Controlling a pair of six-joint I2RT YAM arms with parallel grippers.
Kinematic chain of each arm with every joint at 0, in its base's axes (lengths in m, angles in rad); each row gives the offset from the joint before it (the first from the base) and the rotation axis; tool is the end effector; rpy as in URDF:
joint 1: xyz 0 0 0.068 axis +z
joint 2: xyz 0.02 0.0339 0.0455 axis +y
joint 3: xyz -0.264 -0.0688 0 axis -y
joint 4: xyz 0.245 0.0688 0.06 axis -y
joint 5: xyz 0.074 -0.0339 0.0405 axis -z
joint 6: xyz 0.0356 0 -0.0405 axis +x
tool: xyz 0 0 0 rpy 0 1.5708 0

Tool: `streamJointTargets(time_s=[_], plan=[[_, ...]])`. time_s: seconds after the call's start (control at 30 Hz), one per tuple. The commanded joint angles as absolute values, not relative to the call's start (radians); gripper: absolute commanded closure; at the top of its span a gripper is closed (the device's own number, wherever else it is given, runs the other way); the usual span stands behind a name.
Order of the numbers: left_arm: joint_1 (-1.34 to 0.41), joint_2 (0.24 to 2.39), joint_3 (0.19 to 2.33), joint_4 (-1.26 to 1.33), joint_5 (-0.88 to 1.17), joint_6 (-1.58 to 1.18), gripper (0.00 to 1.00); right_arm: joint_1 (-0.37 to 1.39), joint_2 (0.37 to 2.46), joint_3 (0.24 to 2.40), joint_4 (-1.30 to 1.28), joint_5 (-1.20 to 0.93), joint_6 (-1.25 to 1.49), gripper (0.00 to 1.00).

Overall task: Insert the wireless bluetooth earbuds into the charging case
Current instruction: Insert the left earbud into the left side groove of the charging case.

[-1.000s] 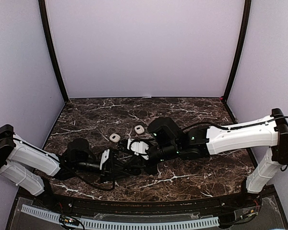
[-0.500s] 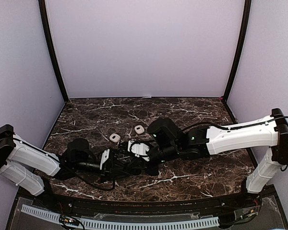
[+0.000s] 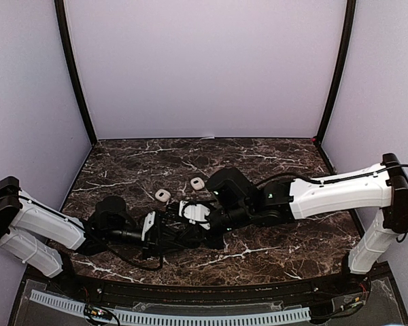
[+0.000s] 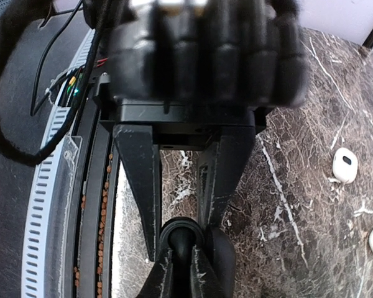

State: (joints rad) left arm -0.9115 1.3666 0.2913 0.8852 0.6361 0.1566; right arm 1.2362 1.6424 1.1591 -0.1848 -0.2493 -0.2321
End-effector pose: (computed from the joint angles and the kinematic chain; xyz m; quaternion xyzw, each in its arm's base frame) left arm 0.1282 -0.1999 0.1656 0.5442 0.5290 -0.4471 0.4734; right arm 0.1128 0.3513 0.2489 -0.6384 0.6265 0.3063 0.3255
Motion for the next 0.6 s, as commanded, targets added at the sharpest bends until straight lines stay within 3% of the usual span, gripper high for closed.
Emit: streamJointTargets(time_s=[0.0, 0.23, 0.57], plan=[[-0.907, 1.355, 0.307, 0.921, 0.656, 0.163, 0.81, 1.244, 1.643, 1.18, -0.166, -0.266, -0.24, 0.83], [-0.907, 1.355, 0.307, 0.916, 0.657, 0.163, 0.81, 1.244, 1.563, 1.13, -0.1, -0.269, -0.218, 0.75], [-0.907, 1.347, 0.304, 0.914, 0.657, 0.166, 0.81, 1.195, 1.425, 1.005, -0.003, -0.234, -0.145, 0.73]])
